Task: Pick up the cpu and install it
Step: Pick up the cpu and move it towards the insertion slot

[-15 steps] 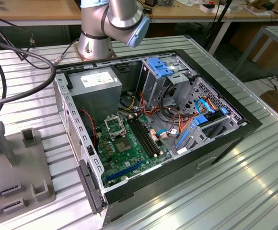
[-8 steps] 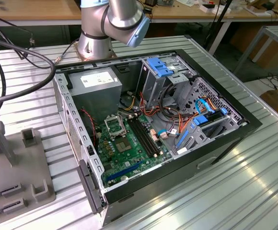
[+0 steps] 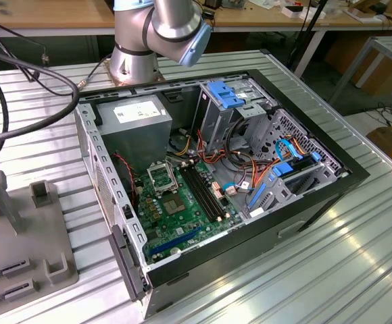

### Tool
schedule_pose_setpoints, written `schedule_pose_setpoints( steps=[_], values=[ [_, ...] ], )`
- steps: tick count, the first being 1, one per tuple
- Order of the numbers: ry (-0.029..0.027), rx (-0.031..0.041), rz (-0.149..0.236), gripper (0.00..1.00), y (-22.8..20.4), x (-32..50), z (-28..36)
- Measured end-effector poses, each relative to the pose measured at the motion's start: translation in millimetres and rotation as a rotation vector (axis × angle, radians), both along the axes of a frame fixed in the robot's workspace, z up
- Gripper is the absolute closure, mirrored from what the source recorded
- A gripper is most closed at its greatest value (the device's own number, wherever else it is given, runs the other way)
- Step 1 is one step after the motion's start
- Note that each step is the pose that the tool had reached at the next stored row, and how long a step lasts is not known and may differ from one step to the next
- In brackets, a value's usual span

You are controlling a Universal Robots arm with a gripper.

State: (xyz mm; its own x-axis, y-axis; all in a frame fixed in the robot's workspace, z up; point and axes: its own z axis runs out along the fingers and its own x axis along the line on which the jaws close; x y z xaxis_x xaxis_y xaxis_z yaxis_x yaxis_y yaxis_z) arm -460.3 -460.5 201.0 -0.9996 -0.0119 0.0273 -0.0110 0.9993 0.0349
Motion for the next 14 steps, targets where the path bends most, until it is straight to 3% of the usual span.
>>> schedule_pose_setpoints(
  steps=[6, 8, 14],
  values=[
    [0.0102, 0.0001, 0.0, 0.53, 0.1, 1.4, 7.2],
    [0.016, -0.0001, 0.0, 0.53, 0.0, 1.9, 12.2],
    [0.0177, -0.002, 0.0, 0.53, -0.1, 2.0, 12.5]
  ],
)
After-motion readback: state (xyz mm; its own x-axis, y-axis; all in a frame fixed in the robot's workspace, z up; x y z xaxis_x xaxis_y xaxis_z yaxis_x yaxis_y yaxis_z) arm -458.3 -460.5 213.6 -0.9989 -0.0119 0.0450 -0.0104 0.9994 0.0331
